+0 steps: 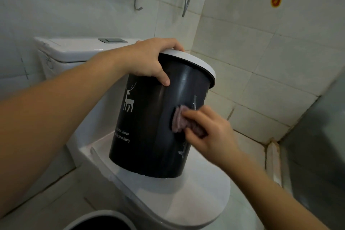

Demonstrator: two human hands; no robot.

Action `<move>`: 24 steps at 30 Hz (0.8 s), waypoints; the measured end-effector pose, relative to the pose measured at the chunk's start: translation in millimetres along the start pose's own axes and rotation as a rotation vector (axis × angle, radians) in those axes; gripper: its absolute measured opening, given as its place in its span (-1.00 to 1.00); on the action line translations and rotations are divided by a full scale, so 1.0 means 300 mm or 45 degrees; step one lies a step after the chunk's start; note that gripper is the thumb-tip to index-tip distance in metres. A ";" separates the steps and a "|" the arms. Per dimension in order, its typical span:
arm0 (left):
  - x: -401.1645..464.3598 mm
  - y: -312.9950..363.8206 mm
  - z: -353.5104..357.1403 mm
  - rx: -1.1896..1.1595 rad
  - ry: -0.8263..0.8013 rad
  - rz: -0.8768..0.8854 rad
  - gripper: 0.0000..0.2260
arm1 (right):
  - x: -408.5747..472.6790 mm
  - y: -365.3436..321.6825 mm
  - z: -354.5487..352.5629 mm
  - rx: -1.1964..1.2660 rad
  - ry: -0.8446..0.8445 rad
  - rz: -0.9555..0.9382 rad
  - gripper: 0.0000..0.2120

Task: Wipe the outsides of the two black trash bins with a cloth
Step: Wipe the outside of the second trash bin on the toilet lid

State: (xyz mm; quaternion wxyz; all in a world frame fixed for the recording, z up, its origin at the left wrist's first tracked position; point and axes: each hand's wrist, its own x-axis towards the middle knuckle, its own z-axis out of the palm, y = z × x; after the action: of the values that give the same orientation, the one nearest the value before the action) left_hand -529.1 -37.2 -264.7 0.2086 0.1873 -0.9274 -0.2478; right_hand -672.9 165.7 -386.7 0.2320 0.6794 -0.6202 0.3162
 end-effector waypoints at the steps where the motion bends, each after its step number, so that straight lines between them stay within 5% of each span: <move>1: -0.001 0.000 0.000 -0.003 0.000 -0.002 -0.34 | -0.030 -0.003 0.006 0.005 -0.028 -0.042 -0.71; 24: 0.016 0.014 0.016 -0.168 0.024 0.021 -0.30 | -0.115 -0.017 0.002 0.050 0.051 0.079 -0.68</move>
State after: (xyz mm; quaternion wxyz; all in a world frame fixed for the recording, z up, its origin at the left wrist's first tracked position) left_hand -536.2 -34.3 -264.8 0.2313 0.1680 -0.9085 -0.3049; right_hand -669.0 189.8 -411.5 0.2209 0.6578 -0.6299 0.3489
